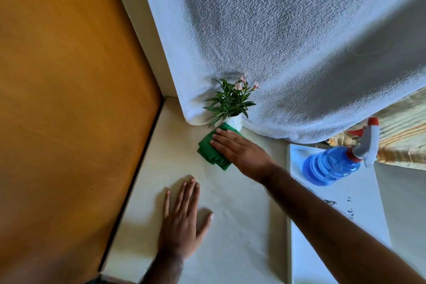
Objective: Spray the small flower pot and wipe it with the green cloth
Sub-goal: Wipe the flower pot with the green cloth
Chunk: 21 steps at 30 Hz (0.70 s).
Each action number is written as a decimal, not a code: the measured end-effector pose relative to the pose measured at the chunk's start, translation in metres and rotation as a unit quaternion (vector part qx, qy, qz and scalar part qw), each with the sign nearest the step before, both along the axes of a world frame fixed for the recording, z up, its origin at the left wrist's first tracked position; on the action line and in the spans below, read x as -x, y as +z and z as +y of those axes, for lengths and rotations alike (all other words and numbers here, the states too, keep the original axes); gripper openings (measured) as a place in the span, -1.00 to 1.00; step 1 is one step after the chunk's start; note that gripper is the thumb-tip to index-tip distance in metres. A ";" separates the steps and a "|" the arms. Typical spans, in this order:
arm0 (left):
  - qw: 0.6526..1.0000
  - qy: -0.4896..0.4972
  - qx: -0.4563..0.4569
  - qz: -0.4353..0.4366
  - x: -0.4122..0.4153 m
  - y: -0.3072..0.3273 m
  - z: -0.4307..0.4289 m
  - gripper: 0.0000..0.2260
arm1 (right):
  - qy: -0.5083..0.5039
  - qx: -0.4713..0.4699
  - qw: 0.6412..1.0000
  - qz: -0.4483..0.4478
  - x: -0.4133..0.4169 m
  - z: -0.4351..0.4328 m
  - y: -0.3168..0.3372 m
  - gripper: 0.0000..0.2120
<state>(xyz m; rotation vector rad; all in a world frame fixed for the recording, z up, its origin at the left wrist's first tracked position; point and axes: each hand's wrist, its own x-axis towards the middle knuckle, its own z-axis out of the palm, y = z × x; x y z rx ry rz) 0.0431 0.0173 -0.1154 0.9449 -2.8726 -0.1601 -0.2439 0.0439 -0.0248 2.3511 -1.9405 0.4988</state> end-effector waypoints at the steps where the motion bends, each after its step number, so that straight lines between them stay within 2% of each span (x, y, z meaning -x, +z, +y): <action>1: 1.000 0.000 -0.001 -0.002 0.000 0.001 0.000 -0.21 | 0.000 0.013 1.000 0.008 0.002 -0.005 0.004 -0.61; 6: 1.000 -0.001 -0.002 -0.003 0.000 0.002 0.001 -0.23 | 0.026 0.002 0.999 0.019 0.017 -0.019 0.007 -0.60; 8: 1.000 -0.002 -0.001 -0.006 0.000 0.003 0.001 -0.22 | 0.026 -0.027 0.999 -0.009 0.018 -0.019 0.002 -0.59; 12: 1.000 -0.002 -0.004 0.001 0.000 0.003 0.002 -0.22 | -0.007 -0.109 0.990 -0.093 0.009 -0.010 -0.016 -0.44; 16: 1.000 -0.002 -0.006 0.007 0.000 0.001 0.001 -0.23 | -0.053 -0.124 0.983 -0.124 0.004 -0.001 -0.025 -0.33; 21: 1.000 -0.003 -0.008 -0.007 -0.001 0.001 -0.001 -0.22 | -0.010 -0.034 0.997 -0.062 0.000 -0.004 -0.013 -0.58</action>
